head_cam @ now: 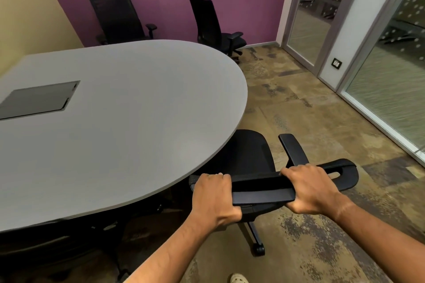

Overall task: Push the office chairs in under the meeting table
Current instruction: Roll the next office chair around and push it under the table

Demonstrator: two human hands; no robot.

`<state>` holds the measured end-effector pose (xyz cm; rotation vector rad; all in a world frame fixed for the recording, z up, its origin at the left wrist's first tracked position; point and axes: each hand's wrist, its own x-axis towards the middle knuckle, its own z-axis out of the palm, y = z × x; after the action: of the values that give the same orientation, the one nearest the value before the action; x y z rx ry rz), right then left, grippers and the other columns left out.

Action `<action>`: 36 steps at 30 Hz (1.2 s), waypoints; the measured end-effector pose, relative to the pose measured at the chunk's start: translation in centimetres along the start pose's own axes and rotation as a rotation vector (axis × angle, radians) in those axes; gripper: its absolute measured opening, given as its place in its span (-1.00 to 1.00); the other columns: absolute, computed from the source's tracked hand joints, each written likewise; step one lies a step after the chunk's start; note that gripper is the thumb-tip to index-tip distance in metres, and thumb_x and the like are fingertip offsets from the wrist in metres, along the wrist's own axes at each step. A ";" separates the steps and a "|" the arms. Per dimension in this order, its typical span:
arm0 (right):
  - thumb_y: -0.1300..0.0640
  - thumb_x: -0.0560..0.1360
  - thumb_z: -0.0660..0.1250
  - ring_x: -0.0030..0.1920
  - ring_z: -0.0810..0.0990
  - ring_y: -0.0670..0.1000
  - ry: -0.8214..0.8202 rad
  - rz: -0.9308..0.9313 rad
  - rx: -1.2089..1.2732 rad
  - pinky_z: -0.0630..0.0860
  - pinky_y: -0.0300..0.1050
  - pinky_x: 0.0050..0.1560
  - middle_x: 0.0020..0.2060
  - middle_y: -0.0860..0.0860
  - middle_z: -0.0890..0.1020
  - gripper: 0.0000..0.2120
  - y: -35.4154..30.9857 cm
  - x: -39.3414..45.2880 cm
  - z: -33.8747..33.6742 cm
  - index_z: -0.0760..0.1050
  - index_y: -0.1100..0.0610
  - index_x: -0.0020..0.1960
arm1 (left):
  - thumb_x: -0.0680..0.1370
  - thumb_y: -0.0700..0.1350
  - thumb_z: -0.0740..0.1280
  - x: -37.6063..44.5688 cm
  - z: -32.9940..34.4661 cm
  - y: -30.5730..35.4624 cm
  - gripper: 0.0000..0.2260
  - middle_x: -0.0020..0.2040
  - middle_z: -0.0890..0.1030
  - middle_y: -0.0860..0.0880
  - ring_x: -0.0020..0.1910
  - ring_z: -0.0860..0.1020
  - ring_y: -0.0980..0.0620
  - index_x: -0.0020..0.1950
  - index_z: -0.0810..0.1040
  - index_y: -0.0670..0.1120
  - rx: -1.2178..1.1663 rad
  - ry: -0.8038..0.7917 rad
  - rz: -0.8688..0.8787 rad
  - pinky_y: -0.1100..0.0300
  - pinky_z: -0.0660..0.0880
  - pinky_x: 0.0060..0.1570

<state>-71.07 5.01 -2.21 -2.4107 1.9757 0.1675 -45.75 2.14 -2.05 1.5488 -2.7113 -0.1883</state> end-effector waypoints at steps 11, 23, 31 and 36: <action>-0.25 0.19 0.15 -0.28 0.56 0.03 -0.017 -0.095 0.031 0.50 -0.06 -0.23 -0.32 -0.09 0.56 -0.55 -1.9 -0.2 -1.1 0.54 0.01 -0.09 | 0.25 0.15 0.18 -3.1 0.1 0.1 -0.72 -0.22 0.42 0.09 -0.28 0.33 0.07 -0.15 0.36 0.02 0.007 -0.017 -0.133 0.17 0.39 -0.09; -0.22 0.14 0.22 -0.25 0.58 0.06 -0.060 -0.180 0.070 0.51 -0.02 -0.16 -0.26 -0.06 0.60 -0.49 -3.4 0.2 -0.9 0.57 0.06 -0.06 | 0.21 0.14 0.18 -6.1 0.1 0.0 -0.69 -0.20 0.42 0.10 -0.21 0.43 0.05 -0.14 0.37 0.02 -0.006 -0.045 -0.248 0.19 0.38 -0.01; -0.25 0.14 0.24 -0.20 0.59 0.06 -0.077 -0.236 0.093 0.53 0.00 -0.12 -0.21 -0.04 0.62 -0.44 -4.4 1.7 -0.8 0.58 0.07 -0.01 | 0.13 0.21 0.31 -6.9 0.6 -1.0 -0.56 -0.20 0.55 0.07 -0.22 0.54 0.02 -0.12 0.53 -0.03 -0.069 0.011 -0.319 0.10 0.53 -0.05; -0.25 0.14 0.21 -0.20 0.61 0.07 -0.066 -0.260 0.096 0.55 0.01 -0.11 -0.21 -0.04 0.63 -0.44 -5.0 3.6 -1.3 0.58 0.07 -0.02 | 0.08 0.16 0.19 -6.4 0.0 -2.4 -0.44 -0.14 0.63 0.02 -0.18 0.60 -0.02 -0.05 0.60 -0.09 -0.060 0.027 -0.336 0.08 0.57 -0.04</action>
<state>-65.39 2.41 -1.49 -2.5328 1.5866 0.1409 -40.45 6.44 -1.97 1.9616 -2.3817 -0.2464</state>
